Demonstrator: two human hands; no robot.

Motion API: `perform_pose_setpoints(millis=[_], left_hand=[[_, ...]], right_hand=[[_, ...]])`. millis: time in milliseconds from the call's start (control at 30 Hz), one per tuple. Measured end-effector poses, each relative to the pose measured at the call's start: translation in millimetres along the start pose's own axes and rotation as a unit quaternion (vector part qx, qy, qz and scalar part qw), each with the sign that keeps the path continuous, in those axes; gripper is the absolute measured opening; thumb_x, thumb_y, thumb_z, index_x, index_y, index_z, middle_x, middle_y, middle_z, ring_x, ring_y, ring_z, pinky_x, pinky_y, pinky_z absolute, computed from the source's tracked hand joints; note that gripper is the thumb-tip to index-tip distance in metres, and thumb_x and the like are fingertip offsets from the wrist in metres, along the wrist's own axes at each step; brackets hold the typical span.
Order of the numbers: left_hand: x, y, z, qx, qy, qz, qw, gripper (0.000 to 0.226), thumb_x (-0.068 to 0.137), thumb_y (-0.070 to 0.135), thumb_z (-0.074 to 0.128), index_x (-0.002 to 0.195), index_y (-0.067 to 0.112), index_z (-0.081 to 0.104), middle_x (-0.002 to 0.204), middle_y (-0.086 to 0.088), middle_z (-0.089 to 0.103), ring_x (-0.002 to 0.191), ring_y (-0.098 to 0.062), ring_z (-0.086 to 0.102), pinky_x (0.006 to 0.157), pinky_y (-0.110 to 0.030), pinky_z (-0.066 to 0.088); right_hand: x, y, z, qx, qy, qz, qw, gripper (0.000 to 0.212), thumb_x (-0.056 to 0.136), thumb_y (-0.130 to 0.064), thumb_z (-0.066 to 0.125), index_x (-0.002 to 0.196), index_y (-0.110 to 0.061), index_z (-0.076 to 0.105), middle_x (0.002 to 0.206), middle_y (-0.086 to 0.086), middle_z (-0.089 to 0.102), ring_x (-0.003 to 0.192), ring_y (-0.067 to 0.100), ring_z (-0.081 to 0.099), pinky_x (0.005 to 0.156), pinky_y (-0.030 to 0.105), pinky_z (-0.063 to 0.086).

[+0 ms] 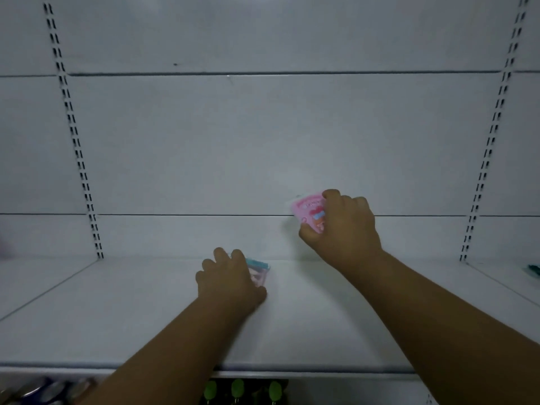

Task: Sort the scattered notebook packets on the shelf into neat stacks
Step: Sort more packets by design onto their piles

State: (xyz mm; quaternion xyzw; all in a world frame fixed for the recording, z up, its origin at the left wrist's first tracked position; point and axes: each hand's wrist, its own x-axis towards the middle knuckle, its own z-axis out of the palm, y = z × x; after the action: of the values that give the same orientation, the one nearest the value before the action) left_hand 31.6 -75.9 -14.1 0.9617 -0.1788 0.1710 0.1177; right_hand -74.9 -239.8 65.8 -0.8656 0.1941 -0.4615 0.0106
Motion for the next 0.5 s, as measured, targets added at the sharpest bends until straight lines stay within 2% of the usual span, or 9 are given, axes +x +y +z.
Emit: perform_pose_setpoints(millis=[100,167,233,267,367,467,500], left_hand=[[1.8,4.5,-1.7,-0.109,0.01,0.011,0.994,0.099,0.044,0.071,0.069,0.126,0.027,0.036,0.118,-0.005,0.041,0.107,-0.025,0.043,0.084,-0.038,0.046],[3.8,9.0,-5.0,-0.169,0.019,0.01,0.985,0.106,0.04,0.069,0.074,0.129,0.026,0.034,0.119,-0.005,0.044,0.109,-0.024,0.044,0.086,-0.036,0.044],[6.2,16.5,-9.9,-0.24,0.041,0.005,0.97,0.091,0.043,0.058,0.078,0.119,0.023,0.043,0.11,-0.003,0.055,0.101,-0.022,0.053,0.082,-0.033,0.047],[7.0,21.5,-13.0,-0.29,0.04,-0.001,0.956,0.077,0.047,0.051,0.079,0.112,0.022,0.048,0.103,-0.001,0.06,0.093,-0.02,0.059,0.077,-0.031,0.051],[7.1,43.8,-19.6,-0.386,-0.002,0.003,0.923,0.031,0.068,0.039,0.07,0.092,0.023,0.058,0.085,0.002,0.07,0.07,-0.013,0.065,0.061,-0.027,0.054],[0.1,84.2,-21.4,-0.424,-0.027,0.019,0.905,0.017,0.08,0.032,0.063,0.091,0.021,0.058,0.084,0.001,0.068,0.071,-0.015,0.066,0.065,-0.031,0.056],[-4.8,101.9,-22.2,-0.448,-0.04,0.02,0.893,0.014,0.083,0.031,0.062,0.091,0.021,0.058,0.085,0.0,0.068,0.071,-0.016,0.066,0.068,-0.033,0.058]], right_hand=[[-3.9,1.8,-0.5,0.068,-0.004,0.018,0.997,0.07,0.064,-0.043,0.067,0.122,-0.012,0.044,0.107,0.009,0.048,0.082,0.029,0.055,0.073,0.037,0.051],[-5.6,6.7,-1.2,0.106,-0.023,0.034,0.993,0.077,0.065,-0.042,0.073,0.128,-0.015,0.038,0.111,0.007,0.043,0.083,0.025,0.058,0.073,0.036,0.054],[-4.3,14.5,-3.3,0.132,-0.043,0.071,0.988,0.082,0.068,-0.042,0.076,0.133,-0.018,0.033,0.116,0.006,0.044,0.092,0.019,0.057,0.078,0.035,0.055],[-3.2,19.5,-5.7,0.152,-0.047,0.088,0.983,0.076,0.071,-0.04,0.076,0.132,-0.019,0.035,0.116,0.004,0.048,0.096,0.018,0.056,0.079,0.034,0.054],[-1.5,39.0,-21.2,0.218,-0.022,0.115,0.969,0.038,0.082,-0.025,0.069,0.114,-0.023,0.049,0.11,0.002,0.058,0.094,0.015,0.059,0.072,0.025,0.051],[-3.8,69.4,-47.0,0.238,0.018,0.146,0.96,0.031,0.088,-0.019,0.062,0.117,-0.02,0.05,0.111,0.001,0.061,0.098,0.018,0.061,0.083,0.036,0.054],[-5.3,81.9,-58.4,0.249,0.027,0.162,0.955,0.03,0.089,-0.019,0.06,0.117,-0.02,0.049,0.11,0.0,0.063,0.095,0.016,0.063,0.08,0.036,0.055]])
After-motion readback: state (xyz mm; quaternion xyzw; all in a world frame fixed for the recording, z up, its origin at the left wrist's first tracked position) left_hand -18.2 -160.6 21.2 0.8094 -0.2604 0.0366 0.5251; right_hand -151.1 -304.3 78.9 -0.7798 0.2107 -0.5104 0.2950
